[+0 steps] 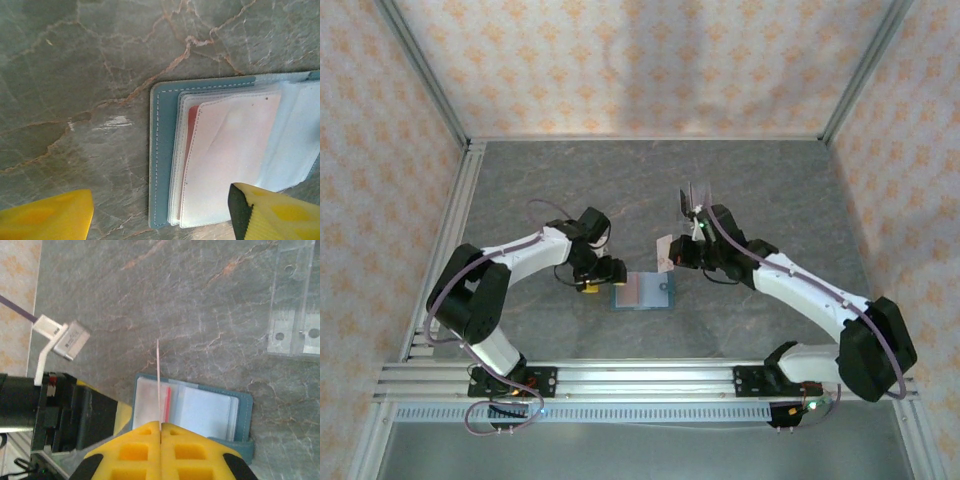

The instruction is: Put the credit cards into the card holder

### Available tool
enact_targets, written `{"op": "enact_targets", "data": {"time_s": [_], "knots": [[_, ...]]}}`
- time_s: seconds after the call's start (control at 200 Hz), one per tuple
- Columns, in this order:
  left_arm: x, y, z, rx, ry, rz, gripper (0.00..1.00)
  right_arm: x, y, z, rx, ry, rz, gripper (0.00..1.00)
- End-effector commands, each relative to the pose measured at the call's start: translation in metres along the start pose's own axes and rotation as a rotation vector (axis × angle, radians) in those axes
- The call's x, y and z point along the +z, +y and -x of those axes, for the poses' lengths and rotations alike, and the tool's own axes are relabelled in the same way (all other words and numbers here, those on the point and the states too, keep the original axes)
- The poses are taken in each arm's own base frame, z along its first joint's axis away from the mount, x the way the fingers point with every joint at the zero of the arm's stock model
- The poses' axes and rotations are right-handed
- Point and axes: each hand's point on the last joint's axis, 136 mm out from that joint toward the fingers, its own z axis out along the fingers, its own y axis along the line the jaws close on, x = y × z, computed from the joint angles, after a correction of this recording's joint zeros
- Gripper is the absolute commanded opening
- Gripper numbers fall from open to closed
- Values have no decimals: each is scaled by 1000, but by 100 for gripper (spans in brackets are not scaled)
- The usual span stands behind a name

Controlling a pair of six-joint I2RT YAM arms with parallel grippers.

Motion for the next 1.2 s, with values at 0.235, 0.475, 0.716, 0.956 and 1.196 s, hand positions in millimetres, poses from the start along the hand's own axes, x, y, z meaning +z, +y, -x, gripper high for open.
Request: {"op": "enact_targets", "data": {"time_s": [0.235, 0.475, 0.716, 0.956, 1.196], "knots": [[15, 2, 12, 55, 3, 61, 64, 13, 12, 4, 31, -110, 129, 0], [21, -3, 8, 46, -23, 107, 60, 20, 6, -10, 12, -73, 139, 0], [27, 6, 5, 27, -22, 144, 56, 32, -1, -19, 33, -57, 162, 0], [28, 7, 4, 28, -15, 148, 55, 54, 1, -31, 41, -9, 195, 0], [27, 8, 1, 35, -4, 154, 55, 70, 0, -38, 65, -8, 218, 0]]}}
